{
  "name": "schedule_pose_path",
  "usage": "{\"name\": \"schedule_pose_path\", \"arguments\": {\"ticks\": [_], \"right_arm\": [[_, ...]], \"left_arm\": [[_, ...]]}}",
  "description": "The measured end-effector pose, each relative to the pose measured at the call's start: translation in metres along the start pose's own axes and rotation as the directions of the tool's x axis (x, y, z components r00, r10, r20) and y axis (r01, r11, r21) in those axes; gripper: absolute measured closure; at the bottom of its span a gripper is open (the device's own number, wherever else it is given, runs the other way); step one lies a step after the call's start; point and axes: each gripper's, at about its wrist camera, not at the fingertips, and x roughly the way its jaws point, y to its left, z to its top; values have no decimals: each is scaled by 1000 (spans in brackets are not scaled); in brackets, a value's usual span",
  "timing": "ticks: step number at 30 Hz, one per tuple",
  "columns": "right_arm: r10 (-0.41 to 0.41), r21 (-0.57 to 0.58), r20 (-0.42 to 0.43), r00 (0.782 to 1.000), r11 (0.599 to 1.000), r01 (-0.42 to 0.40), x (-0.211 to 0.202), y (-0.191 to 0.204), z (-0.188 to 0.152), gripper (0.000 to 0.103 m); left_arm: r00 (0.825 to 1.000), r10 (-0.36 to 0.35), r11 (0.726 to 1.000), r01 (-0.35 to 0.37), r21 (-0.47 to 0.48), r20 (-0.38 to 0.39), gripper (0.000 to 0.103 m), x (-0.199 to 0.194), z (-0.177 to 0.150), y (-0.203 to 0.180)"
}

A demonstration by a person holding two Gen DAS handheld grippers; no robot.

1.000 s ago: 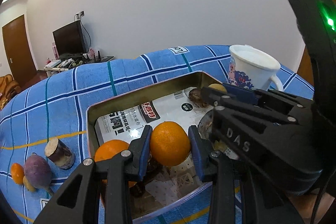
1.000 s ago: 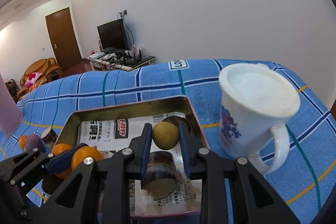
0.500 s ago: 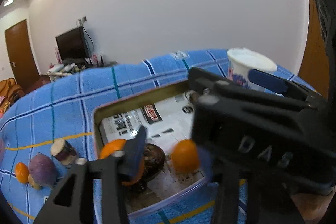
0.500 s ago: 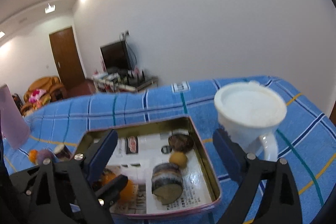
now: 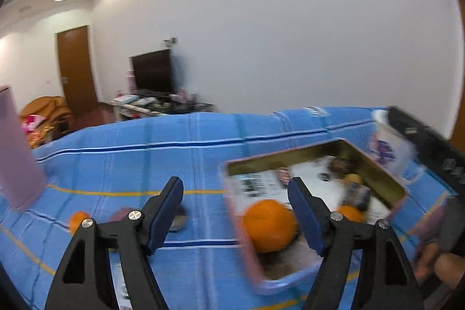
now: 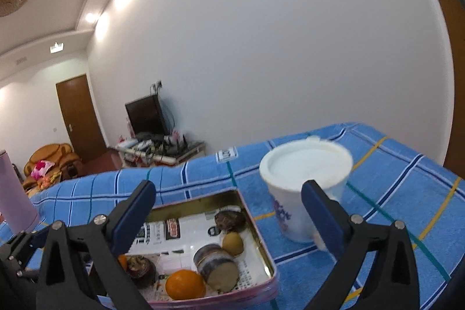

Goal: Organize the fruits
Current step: 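Withdraw both open grippers from the pink tin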

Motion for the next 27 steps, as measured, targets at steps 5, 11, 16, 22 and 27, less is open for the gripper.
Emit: {"name": "schedule_pose_path", "arguments": {"ticks": [5,11,16,22,27], "right_arm": [[-40,-24,67,997,999,42,-11,6,-2,0],[-65,-79,51,997,994,69,-10,19,-7,0],[-92,-94,40,995,991,95,-13,24,-11,0],[-80,-116,4,997,990,80,-16,37,-17,0],[-80,-84,-1,997,993,80,-24,38,-21,0]], "left_arm": [[997,79,996,-78,-34,11,27,-2,-6,20],[993,117,993,-116,-36,26,27,-4,-13,29],[993,109,993,-107,-47,36,27,-8,-15,33],[992,119,992,-118,-43,34,27,-14,-16,37],[989,140,990,-138,-38,37,27,-18,-18,39]]}}
